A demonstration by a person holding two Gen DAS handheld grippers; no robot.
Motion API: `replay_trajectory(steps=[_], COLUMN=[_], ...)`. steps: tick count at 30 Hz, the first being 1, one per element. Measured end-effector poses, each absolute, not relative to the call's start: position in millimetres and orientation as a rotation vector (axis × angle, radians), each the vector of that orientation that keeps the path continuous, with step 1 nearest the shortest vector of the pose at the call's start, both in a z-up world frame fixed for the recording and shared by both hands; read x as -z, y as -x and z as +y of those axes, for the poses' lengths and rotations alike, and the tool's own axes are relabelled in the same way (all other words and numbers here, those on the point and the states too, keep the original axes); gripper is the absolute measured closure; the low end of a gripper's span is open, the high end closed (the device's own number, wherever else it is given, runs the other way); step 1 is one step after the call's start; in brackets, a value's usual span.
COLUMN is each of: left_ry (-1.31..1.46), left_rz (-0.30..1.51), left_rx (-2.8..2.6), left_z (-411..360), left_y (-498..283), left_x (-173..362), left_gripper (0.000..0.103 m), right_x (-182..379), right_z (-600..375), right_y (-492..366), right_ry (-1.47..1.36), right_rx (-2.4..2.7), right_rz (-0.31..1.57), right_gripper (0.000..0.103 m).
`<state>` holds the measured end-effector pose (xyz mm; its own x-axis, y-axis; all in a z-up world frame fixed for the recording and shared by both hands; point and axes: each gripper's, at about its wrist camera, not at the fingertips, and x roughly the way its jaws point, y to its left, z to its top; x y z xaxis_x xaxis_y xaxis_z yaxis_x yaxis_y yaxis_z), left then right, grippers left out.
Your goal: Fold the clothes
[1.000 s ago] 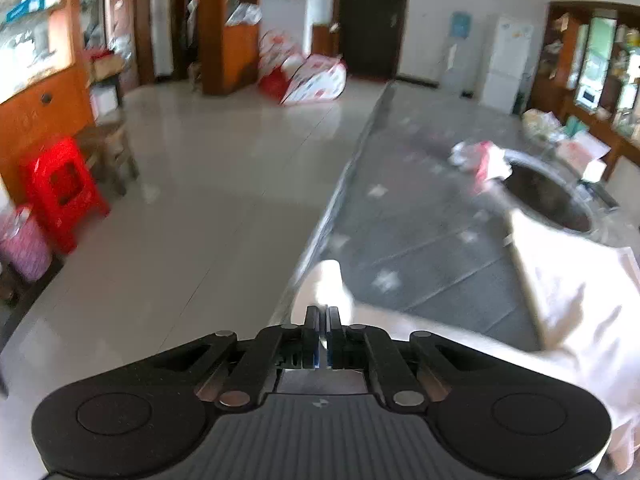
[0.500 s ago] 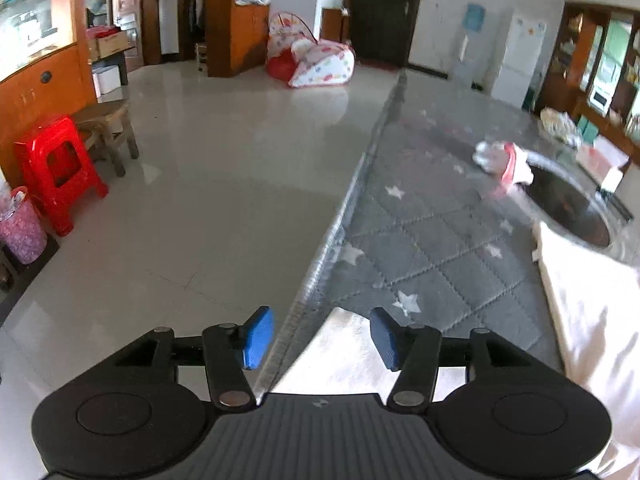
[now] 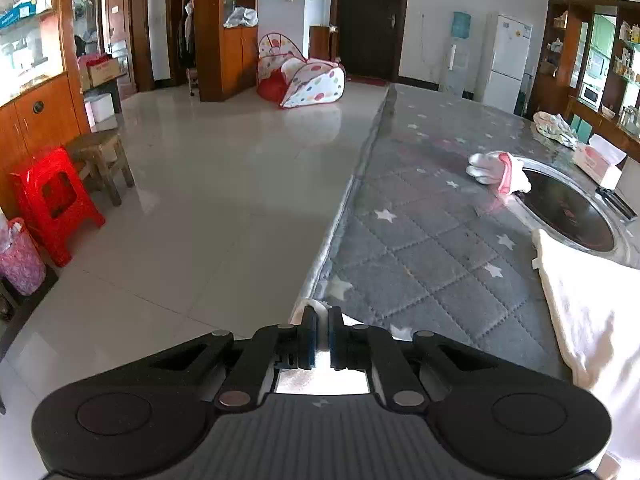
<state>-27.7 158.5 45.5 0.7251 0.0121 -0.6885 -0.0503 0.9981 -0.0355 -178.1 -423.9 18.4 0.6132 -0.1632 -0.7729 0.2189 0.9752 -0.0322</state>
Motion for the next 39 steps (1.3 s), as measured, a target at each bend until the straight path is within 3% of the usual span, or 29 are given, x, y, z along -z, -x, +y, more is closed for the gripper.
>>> replay_trajectory(steps=[7,15,17,30,31,33,39], left_ry=[0.063,0.077,0.057,-0.039,-0.043,-0.050,-0.148], left_rz=[0.782,0.791,0.805,0.815,0.815,0.822,0.842], left_rx=[-0.075,0.093,0.159,0.564,0.590,0.637,0.759], left_z=[160,136,118,-21,-31,-51,-109], left_y=[31,72,85,137,138,139,148], left_x=[-43,-69,-74,-78,-76,-72,-54], left_gripper=[0.074,0.073,0.068,0.064,0.064,0.063,0.063], right_x=[-20,-17,-20,-17,-16,-16,-42], right_z=[-424,-427,-428,-399,-397,-393,-392], right_y=[181,177,175,140,140,141,154], right_ry=[-0.066,-0.074,-0.077,-0.084,-0.070,-0.040,-0.001], right_rx=[0.223,0.224,0.243,0.118,0.121,0.130,0.148], right_rz=[0.871,0.862,0.840,0.872,0.867,0.864,0.741], right_gripper=[0.077,0.078,0.078,0.077,0.078,0.101,0.101])
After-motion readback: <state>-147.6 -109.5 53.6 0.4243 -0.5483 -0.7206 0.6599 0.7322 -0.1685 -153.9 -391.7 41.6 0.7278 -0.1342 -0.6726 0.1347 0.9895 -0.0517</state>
